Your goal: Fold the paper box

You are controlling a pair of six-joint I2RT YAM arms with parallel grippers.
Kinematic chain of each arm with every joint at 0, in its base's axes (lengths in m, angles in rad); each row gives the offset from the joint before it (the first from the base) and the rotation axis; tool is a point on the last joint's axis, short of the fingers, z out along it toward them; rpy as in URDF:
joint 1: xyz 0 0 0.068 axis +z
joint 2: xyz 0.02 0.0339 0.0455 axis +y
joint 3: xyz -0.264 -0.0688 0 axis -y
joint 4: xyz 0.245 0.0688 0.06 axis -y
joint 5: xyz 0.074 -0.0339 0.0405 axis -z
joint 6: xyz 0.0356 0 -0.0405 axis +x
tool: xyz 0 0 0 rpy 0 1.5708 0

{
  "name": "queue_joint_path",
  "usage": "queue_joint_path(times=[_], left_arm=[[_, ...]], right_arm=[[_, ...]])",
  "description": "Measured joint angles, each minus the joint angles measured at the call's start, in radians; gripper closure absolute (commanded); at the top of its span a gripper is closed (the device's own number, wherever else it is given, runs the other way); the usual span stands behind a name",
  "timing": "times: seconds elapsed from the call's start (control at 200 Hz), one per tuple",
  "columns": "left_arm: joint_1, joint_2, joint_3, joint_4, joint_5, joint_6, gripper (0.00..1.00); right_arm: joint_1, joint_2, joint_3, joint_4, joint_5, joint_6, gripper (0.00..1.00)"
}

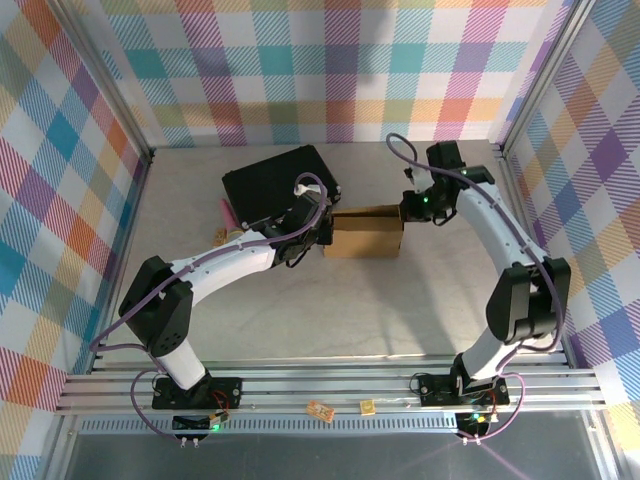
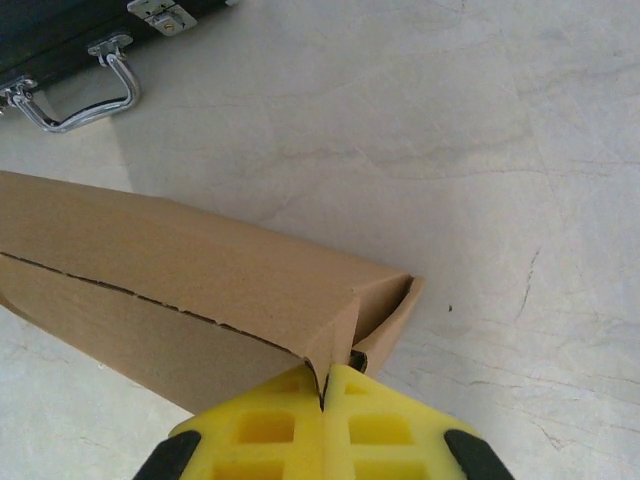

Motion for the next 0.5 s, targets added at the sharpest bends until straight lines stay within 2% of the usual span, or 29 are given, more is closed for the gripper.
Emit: queue_joint_path(times=[0.345,0.5], left_arm=[[-0.004,0.0,-0.001,0.005,-0.006,-0.077,1.0],[-0.004,0.002,-0.005,0.014,-0.006,-0.113,1.0]], right_arm=[[0.034,-0.29,-0.398,0.312,0.024,0.032,1.0],[0.047,-0.344,-0.473,0.396,0.042,0.062,1.0]])
